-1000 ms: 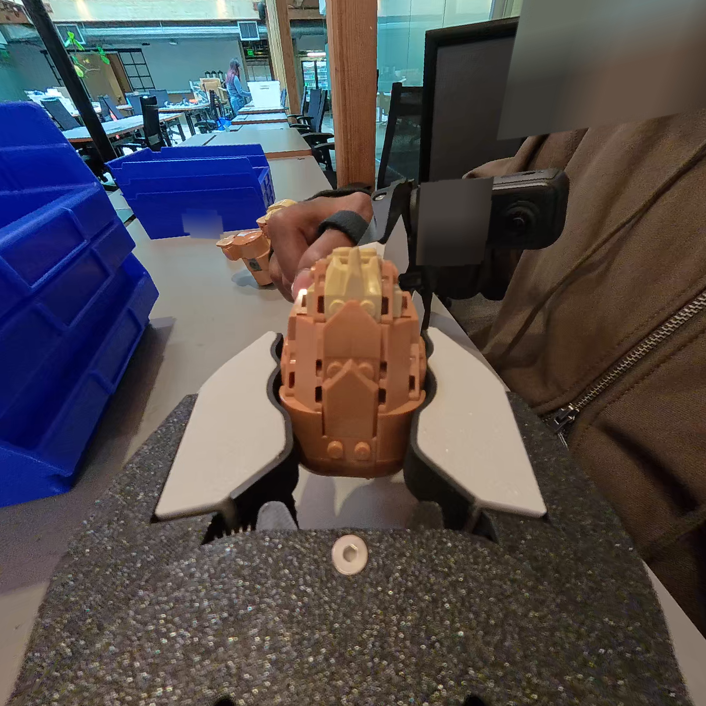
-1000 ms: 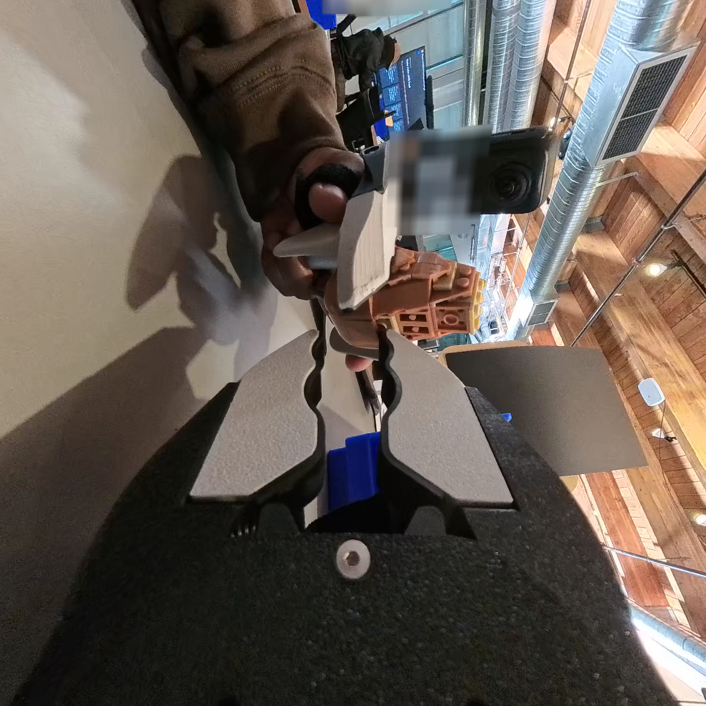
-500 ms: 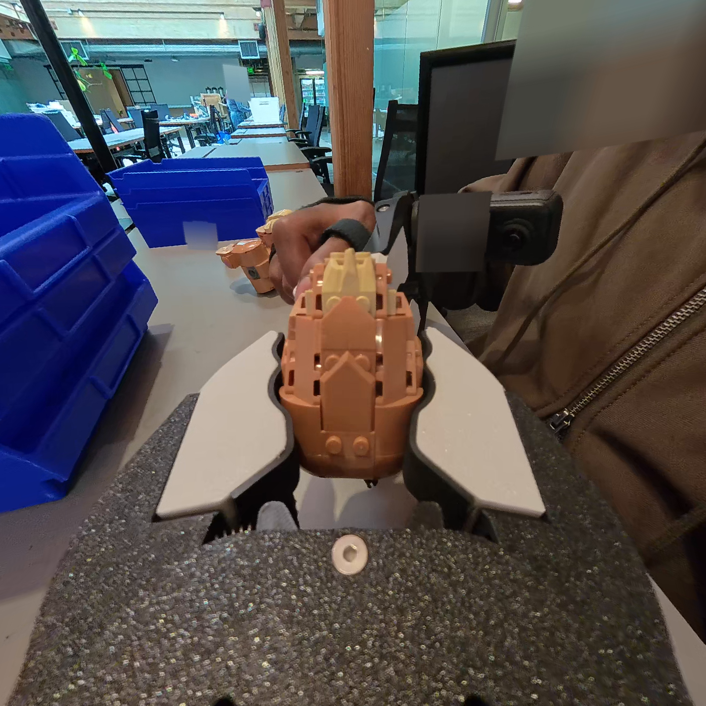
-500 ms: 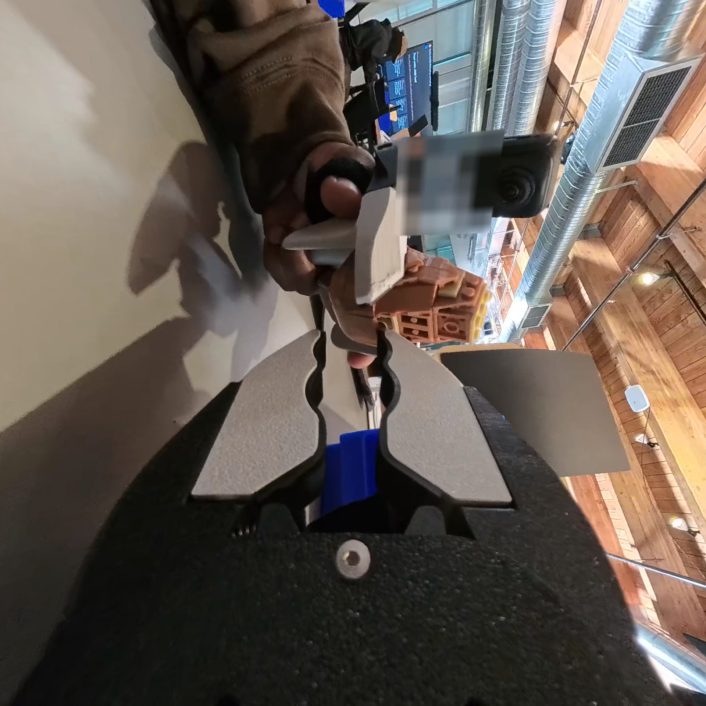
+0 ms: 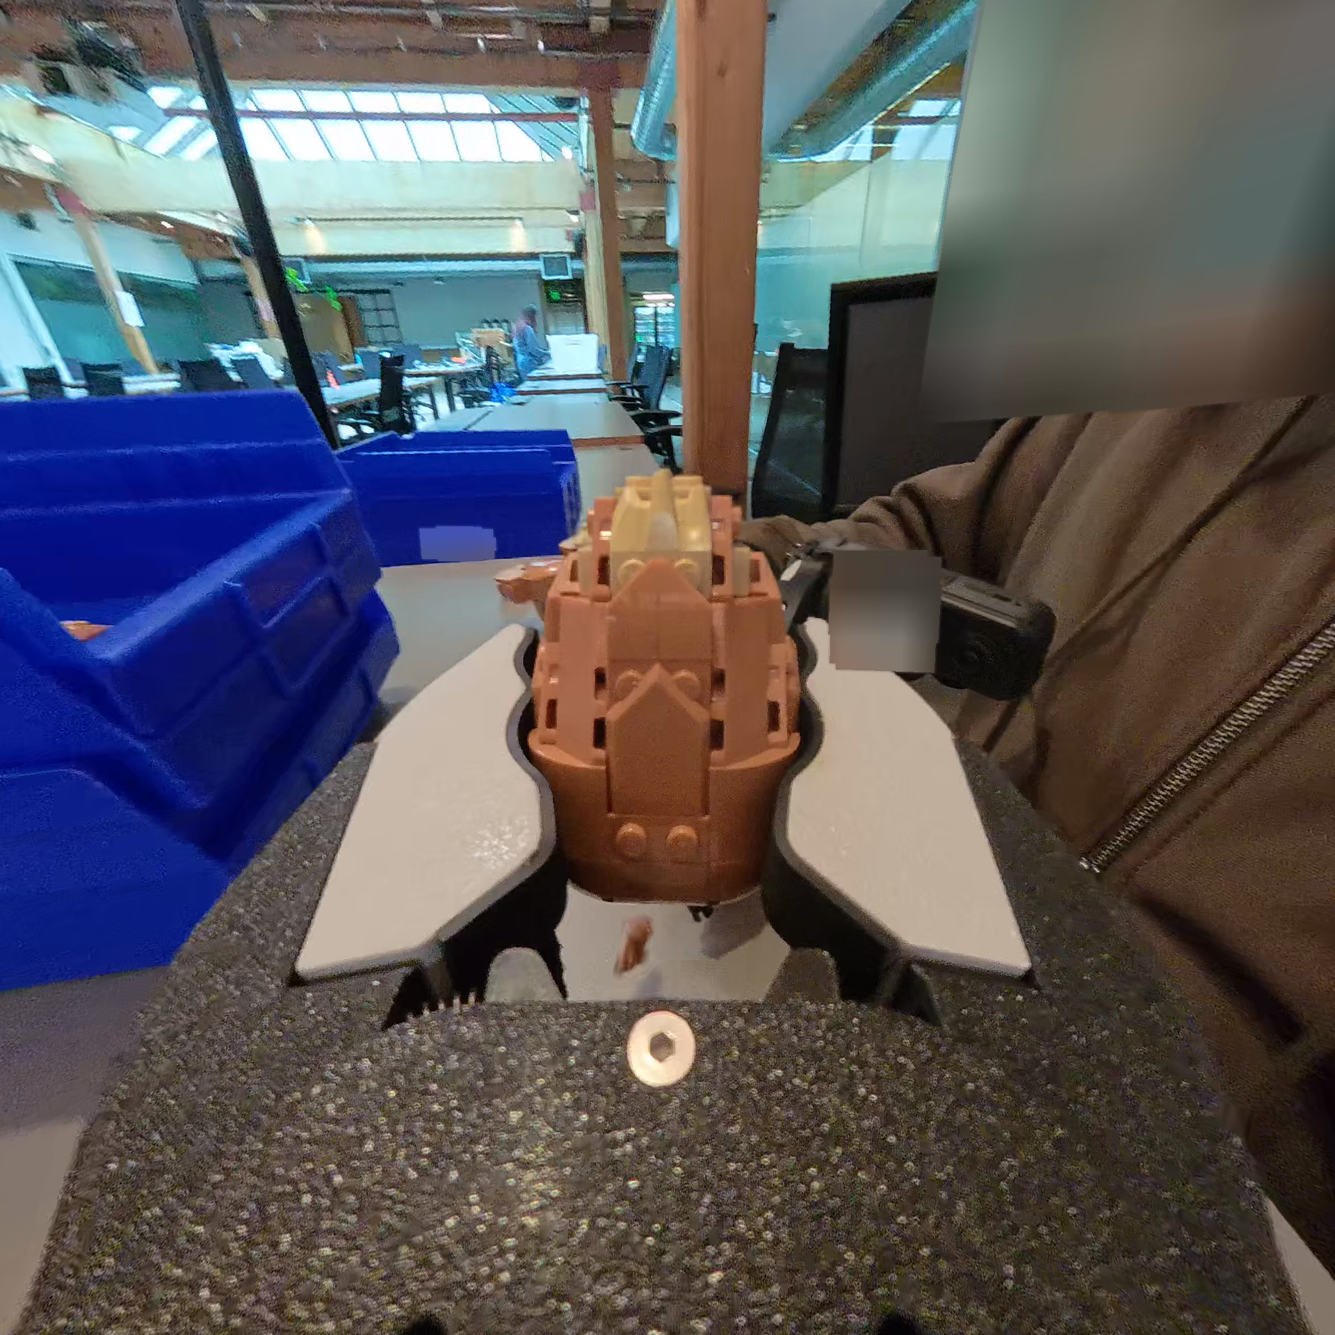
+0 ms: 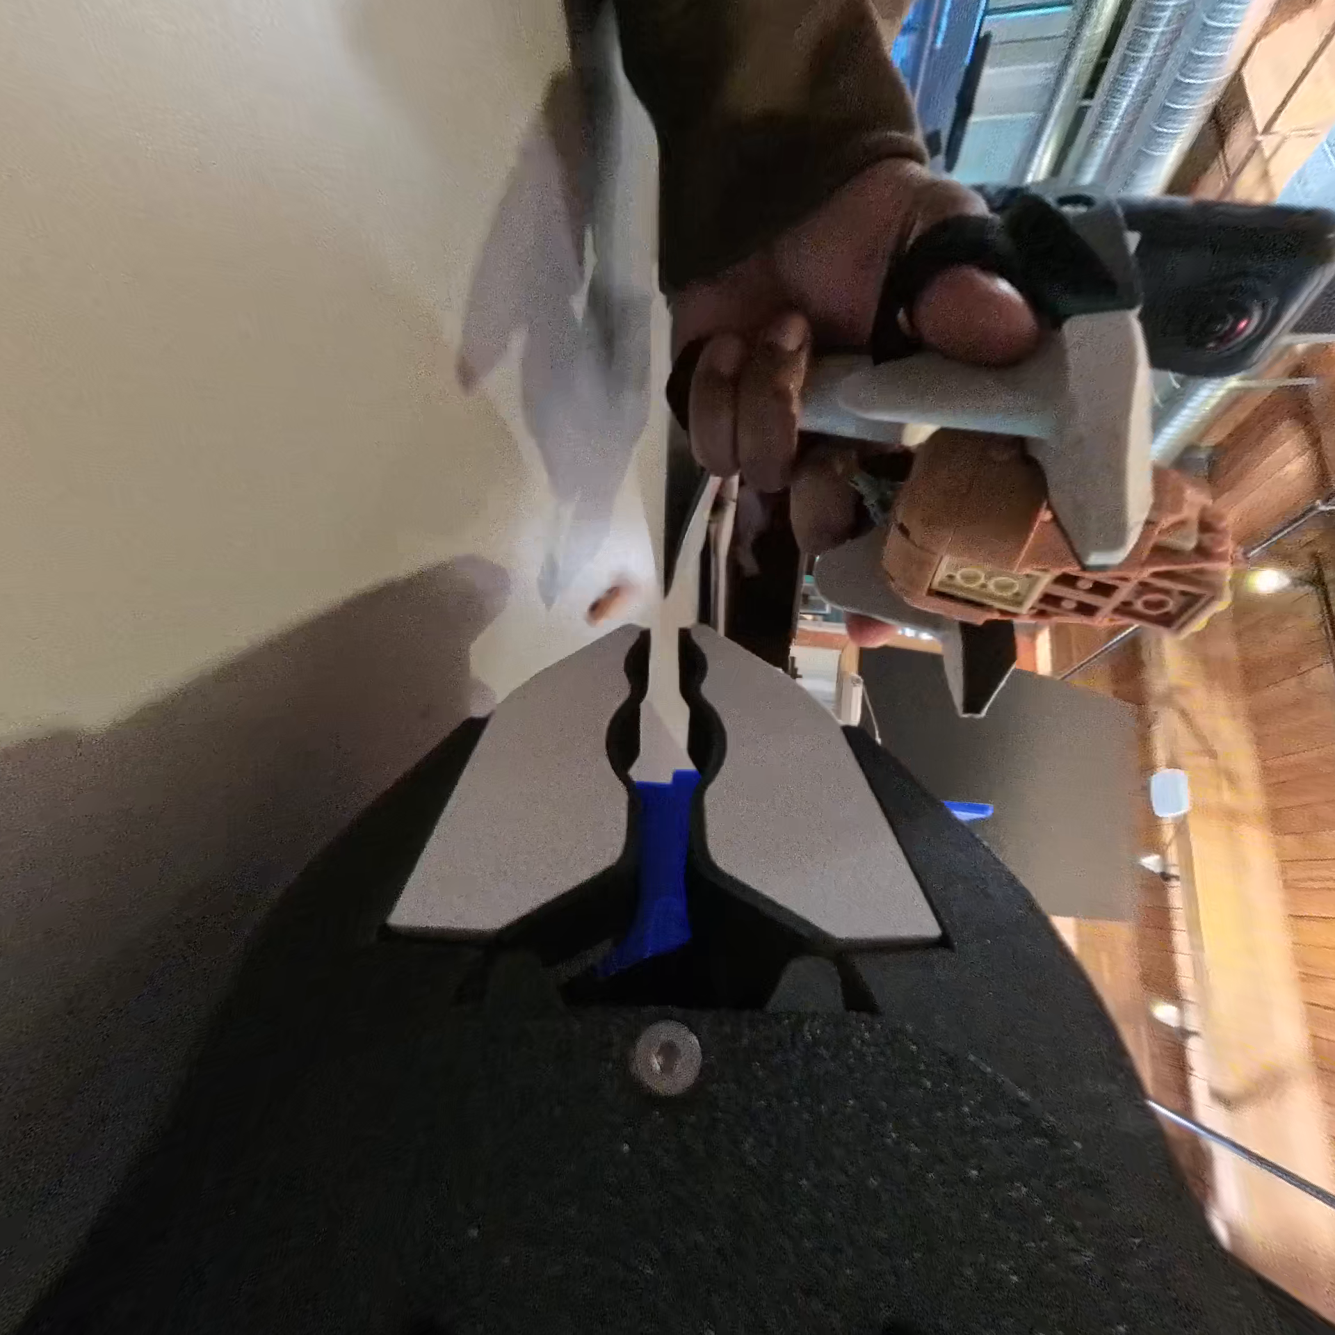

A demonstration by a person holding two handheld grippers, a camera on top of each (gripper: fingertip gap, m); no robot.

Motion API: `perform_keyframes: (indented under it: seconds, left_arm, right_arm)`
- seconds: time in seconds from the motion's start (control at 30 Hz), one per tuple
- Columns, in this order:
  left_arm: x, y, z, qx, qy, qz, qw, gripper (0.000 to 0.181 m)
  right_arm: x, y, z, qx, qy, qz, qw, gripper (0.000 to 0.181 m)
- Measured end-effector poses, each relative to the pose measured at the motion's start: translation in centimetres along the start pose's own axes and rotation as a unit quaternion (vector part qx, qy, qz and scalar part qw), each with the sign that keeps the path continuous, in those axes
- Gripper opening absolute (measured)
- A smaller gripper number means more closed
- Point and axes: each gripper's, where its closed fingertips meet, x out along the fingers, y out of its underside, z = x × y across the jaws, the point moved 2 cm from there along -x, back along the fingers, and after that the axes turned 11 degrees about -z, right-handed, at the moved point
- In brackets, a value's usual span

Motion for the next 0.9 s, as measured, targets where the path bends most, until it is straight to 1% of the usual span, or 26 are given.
perform_keyframes:
  seconds: [0.07,0.17,0.23,0.3,0.4,0.47,0.53,0.63,0.67,0.77,0.8,0.9]
  left_arm:
    - [-0.3,-0.1,0.3,0.003,-0.012,-0.002,1.0,0.067]
    - [-0.2,0.3,0.7,0.001,-0.023,0.007,1.0,0.067]
    - [-0.2,0.6,0.9,-0.002,-0.028,0.009,1.0,0.067]
    - [-0.2,0.5,1.2,0.0,-0.04,0.008,0.999,0.067]
    - [-0.5,0.1,1.8,-0.005,-0.057,-0.007,0.998,0.067]
    - [-0.6,-0.3,2.1,-0.009,-0.067,-0.021,0.998,0.067]
    - [-0.7,-0.7,2.3,-0.013,-0.071,-0.033,0.997,0.067]
    - [-0.6,-1.1,2.2,-0.012,-0.073,-0.045,0.996,0.067]
    - [-0.6,-1.2,2.1,-0.011,-0.071,-0.047,0.996,0.067]
    - [-0.5,-1.4,2.0,-0.007,-0.07,-0.05,0.996,0.067]
    - [-0.5,-1.4,2.0,-0.008,-0.07,-0.052,0.996,0.067]
    - [-0.4,-1.4,1.9,-0.009,-0.069,-0.051,0.996,0.067]
  right_arm:
    - [0.2,-0.1,-0.2,0.034,-0.002,-0.008,0.999,0.008]
    - [0.0,0.5,-0.4,0.064,-0.003,-0.003,0.998,0.007]
    - [-0.4,1.2,-0.7,0.109,0.0,-0.001,0.994,0.007]
    - [-0.6,2.4,-1.2,0.174,0.007,0.009,0.985,0.008]
    - [-0.9,4.7,-1.6,0.272,0.011,0.039,0.961,0.013]
    - [-0.8,5.6,-1.2,0.333,0.004,0.048,0.942,0.015]
    - [-0.3,6.2,-0.5,0.41,-0.014,0.058,0.91,0.019]
    - [0.9,6.6,0.5,0.538,-0.043,0.07,0.839,0.024]
    - [1.2,6.8,0.7,0.563,-0.051,0.081,0.821,0.025]
    - [2.2,6.7,1.0,0.606,-0.071,0.094,0.786,0.028]
    - [2.5,6.7,1.3,0.611,-0.081,0.104,0.78,0.03]
    - [3.1,6.5,1.8,0.612,-0.1,0.122,0.775,0.036]
